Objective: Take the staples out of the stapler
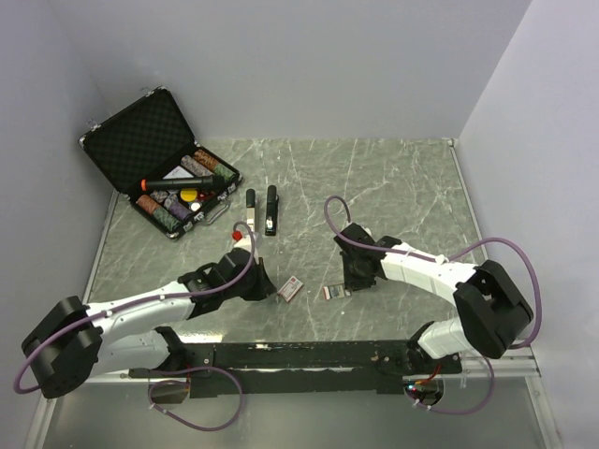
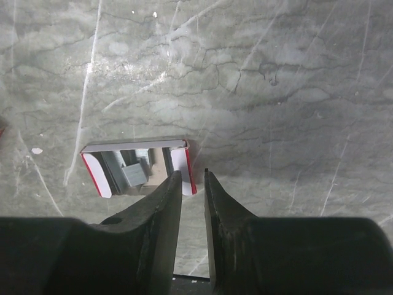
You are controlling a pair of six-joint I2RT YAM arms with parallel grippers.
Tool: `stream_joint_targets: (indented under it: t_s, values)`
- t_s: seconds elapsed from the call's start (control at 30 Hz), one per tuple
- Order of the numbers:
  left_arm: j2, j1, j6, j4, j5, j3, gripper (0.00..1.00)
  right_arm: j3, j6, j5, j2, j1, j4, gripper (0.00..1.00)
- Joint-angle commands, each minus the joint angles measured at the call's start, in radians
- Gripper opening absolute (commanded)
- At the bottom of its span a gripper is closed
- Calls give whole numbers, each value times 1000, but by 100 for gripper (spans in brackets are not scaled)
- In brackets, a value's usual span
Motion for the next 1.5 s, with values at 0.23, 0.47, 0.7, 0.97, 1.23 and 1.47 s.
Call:
stream_joint_targets:
  t_s: [0.23,0.47,0.7,0.97,1.23,1.47]
  values:
    - [33,-27,-20,54,-5,11,1,1,-1,-12,20,-12,41,26]
    - [46,-33,-22,60,-6,11,1,-2,-2,-22,39,-12,53,23]
    - [59,-34,-22,66,0,13,1,-9,-2,-23,50,-12,61,20]
    - [99,-54,-11,66,8,19,1,-15,-1,-17,57,-12,65,9]
    - [147,-79,-22,103,2,4,1,24,-4,-14,77,-12,64,0]
    - [174,-91,-31,117,5,1,1,91,1,3,120,-12,67,0]
